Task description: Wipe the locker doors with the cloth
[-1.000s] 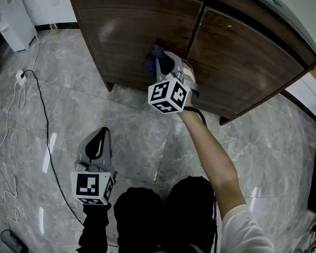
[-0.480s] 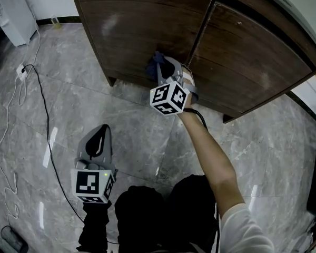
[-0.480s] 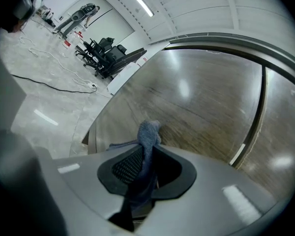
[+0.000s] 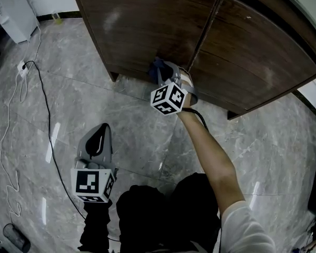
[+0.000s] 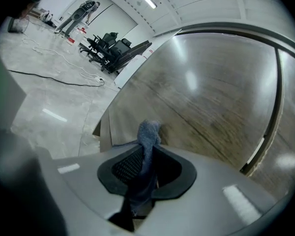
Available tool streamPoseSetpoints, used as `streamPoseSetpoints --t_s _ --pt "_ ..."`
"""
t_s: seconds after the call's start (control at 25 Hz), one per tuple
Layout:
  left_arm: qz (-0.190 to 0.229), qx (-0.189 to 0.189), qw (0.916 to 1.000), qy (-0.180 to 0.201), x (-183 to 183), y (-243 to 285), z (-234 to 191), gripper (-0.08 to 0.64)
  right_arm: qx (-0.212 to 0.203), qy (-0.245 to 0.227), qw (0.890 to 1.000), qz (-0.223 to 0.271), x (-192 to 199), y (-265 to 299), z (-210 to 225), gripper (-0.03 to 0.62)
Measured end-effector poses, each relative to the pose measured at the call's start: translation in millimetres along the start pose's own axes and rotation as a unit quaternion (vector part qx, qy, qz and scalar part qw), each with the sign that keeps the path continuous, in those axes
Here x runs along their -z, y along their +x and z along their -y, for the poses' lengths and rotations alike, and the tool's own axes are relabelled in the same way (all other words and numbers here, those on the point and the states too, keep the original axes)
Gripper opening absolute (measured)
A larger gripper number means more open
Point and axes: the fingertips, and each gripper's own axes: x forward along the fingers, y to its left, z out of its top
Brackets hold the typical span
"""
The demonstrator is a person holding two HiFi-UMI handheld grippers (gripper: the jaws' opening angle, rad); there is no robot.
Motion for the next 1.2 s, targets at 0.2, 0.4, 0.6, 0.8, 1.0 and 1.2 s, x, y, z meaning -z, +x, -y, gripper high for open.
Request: streamPoseSetpoints --t_s 0.2,0.4,0.6,0.8,1.0,1.2 --pt "-0.005 -0.004 1.0 -0.001 5 0 -4 0.003 -0.019 -0.006 1.0 -0.015 16 9 -19 0.061" --pt "-0.006 -0.006 0.9999 -0.006 10 -2 -7 0.003 -0.02 0.006 1.0 -0.011 15 7 -21 0.061" --pt "-0.003 -0.004 1.0 -0.007 4 -3 -5 0.003 0.001 0.005 1.0 0.026 -11 -15 -5 0.061" --pt "0.009 -0.001 0.9999 -0.006 -4 -6 -1 0.003 0.033 0.002 0.996 0.078 -55 -47 29 0.06" --pt "0.018 0.0 0.9998 -0.006 -11 -10 1 0.003 0.068 0.003 0.989 0.132 -114 -79 75 0.057" --pt "0.027 0.0 0.9996 -0.005 -20 -17 1 0.003 0.101 0.021 0.978 0.179 -174 -108 126 0.055"
